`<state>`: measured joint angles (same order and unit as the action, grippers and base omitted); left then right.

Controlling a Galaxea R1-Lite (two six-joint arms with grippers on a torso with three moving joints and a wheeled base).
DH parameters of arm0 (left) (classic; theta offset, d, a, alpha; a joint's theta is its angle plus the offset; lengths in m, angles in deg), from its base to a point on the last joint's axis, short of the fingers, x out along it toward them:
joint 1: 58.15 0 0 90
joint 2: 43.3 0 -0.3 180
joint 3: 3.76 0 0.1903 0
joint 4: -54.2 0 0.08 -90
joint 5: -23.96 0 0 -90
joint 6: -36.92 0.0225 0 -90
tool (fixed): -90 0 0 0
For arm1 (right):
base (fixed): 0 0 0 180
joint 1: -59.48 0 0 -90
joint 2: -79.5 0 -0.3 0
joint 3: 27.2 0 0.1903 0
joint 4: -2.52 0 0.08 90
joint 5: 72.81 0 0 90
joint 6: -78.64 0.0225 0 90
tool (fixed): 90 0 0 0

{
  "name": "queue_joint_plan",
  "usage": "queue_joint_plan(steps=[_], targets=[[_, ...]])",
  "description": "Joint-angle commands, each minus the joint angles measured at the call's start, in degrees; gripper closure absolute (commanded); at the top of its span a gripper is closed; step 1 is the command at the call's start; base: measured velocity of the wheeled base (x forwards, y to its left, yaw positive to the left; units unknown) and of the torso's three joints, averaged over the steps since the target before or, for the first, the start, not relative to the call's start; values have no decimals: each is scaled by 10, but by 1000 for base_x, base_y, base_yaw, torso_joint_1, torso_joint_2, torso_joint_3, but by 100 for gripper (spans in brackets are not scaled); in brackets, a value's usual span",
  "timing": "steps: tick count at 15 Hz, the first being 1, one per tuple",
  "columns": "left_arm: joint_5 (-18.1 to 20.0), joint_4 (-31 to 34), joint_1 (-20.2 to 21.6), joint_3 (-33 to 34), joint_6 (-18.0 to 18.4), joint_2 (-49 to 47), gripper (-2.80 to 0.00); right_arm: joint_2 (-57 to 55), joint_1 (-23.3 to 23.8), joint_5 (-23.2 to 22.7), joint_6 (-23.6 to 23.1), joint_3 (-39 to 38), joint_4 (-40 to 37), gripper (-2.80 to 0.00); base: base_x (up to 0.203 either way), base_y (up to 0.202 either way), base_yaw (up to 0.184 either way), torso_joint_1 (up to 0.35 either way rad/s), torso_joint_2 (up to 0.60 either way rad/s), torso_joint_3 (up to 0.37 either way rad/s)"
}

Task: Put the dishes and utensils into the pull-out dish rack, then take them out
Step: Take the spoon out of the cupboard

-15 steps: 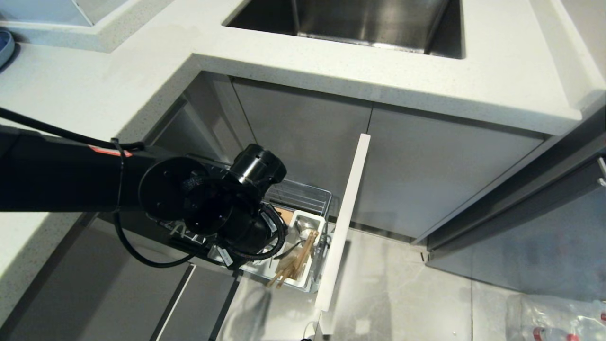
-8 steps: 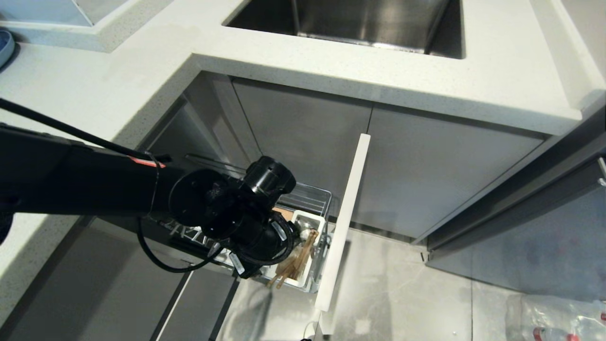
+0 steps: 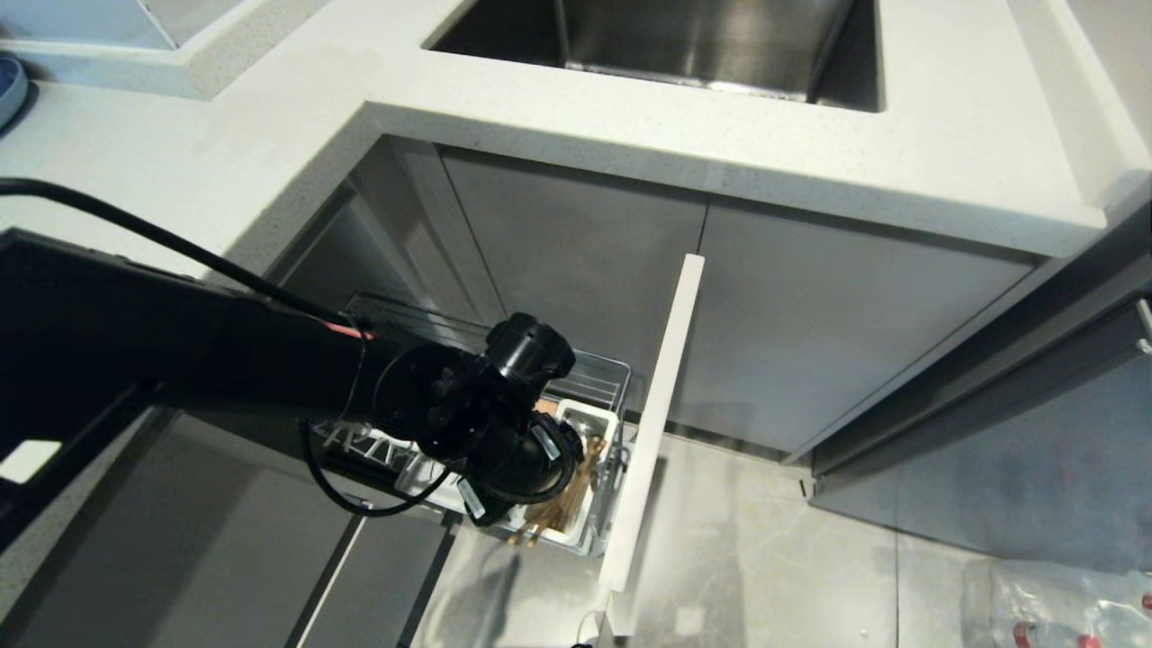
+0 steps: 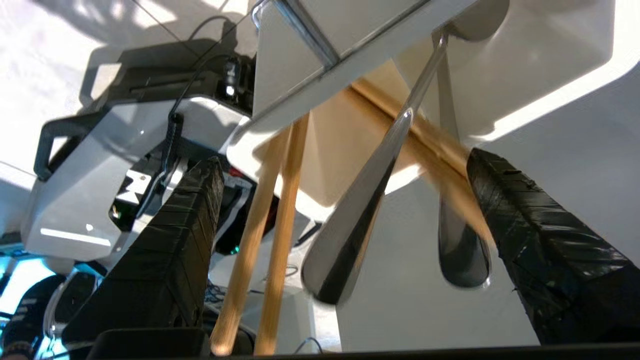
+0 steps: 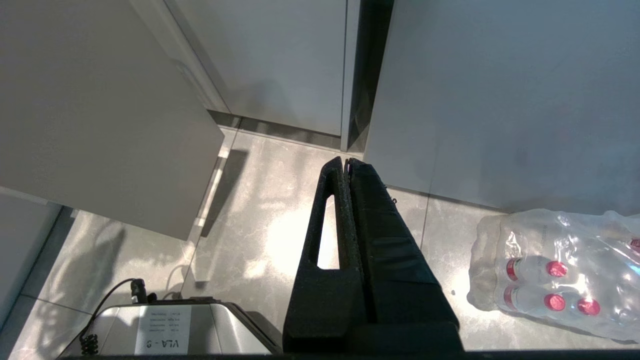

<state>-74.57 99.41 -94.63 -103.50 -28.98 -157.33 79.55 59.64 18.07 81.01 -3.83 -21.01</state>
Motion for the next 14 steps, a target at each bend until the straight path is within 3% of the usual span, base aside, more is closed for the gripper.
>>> queue_joint_plan(steps=[1,14], targets=[[-1,-5,1,-3,0,-9,-280,0,0,0,0,-1,0,0,0,0,0,0,0,0],[-3,-8,18,-6,21,-10,-280,0,0,0,0,-1,0,0,0,0,0,0,0,0]])
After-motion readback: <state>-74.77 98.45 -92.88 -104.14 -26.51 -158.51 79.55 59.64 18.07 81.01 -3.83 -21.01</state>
